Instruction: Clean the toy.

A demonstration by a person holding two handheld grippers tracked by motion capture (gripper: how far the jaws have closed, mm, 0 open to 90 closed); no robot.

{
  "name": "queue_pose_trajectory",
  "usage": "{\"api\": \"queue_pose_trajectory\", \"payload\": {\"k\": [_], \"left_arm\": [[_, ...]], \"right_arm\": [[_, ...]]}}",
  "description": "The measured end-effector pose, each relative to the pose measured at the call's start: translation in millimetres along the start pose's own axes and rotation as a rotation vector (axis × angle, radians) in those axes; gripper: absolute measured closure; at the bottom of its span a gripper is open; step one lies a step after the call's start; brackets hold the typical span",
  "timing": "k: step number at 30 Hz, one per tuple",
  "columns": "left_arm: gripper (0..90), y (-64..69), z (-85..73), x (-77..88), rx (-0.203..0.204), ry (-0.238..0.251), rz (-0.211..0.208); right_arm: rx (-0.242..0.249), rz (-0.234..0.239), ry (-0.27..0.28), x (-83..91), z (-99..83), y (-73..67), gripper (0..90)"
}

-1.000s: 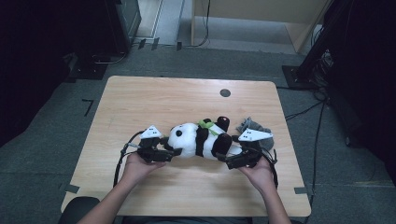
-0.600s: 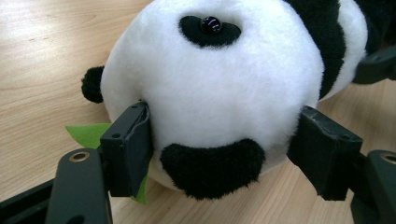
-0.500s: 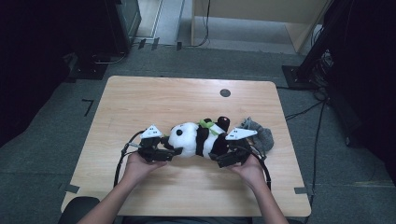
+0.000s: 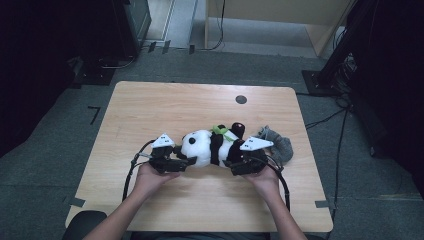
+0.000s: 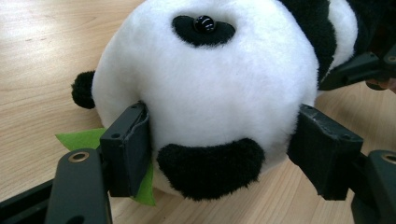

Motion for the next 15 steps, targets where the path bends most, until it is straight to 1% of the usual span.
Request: {"api": "queue_pose_trajectory", "payload": {"k": [2,4,5,7,8,9,10,11,13,15], "left_arm": [[26.6,0.2,2.5,0.9,-0.009,0.001,-0.002],[26.5,1.5,6.0,1.8,-0.017,0.003,-0.01],[26.3,2.3,8.4,2.6,-0.014,0.01,-0.018],[26.3,5.1,15.4,6.2,-0.014,0.046,-0.05],[26.7,5.1,15.4,6.2,-0.014,0.046,-0.05],[27.7,9.0,25.1,12.4,-0.044,0.097,-0.077],[30.6,10.3,28.6,15.8,-0.068,0.11,-0.085],[31.3,11.5,31.0,18.6,-0.088,0.117,-0.097],[30.7,12.9,30.7,21.8,-0.11,0.107,-0.127],[30.5,11.7,26.4,22.1,-0.143,0.078,-0.132]], "right_arm": [[-0.028,0.0,-0.002,2.7,2.1,1.0,28.5],[-0.046,0.006,-0.024,6.3,5.0,1.2,36.5],[-0.061,0.001,-0.026,9.2,8.4,1.8,38.1],[-0.109,0.008,-0.027,15.0,15.9,3.5,38.9],[-0.109,0.008,-0.027,15.0,15.9,3.5,38.9],[-0.135,0.002,0.006,24.5,25.8,8.4,39.2],[-0.143,-0.005,0.018,28.3,28.6,10.9,39.3],[-0.155,-0.011,0.033,32.9,31.8,14.3,39.3],[-0.182,-0.017,0.062,41.1,36.1,20.1,39.2],[-0.215,-0.01,0.08,46.4,38.3,22.7,39.2]]}}
Point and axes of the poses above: each handheld gripper's, and its own axes: x roughly backward along the jaws, z roughly out of its top, y roughly to its right, the point moved 10 cm from there along -x, roughly forward along the jaws, and after that the axes turned 10 degrees about y, right-handed, at the moved point
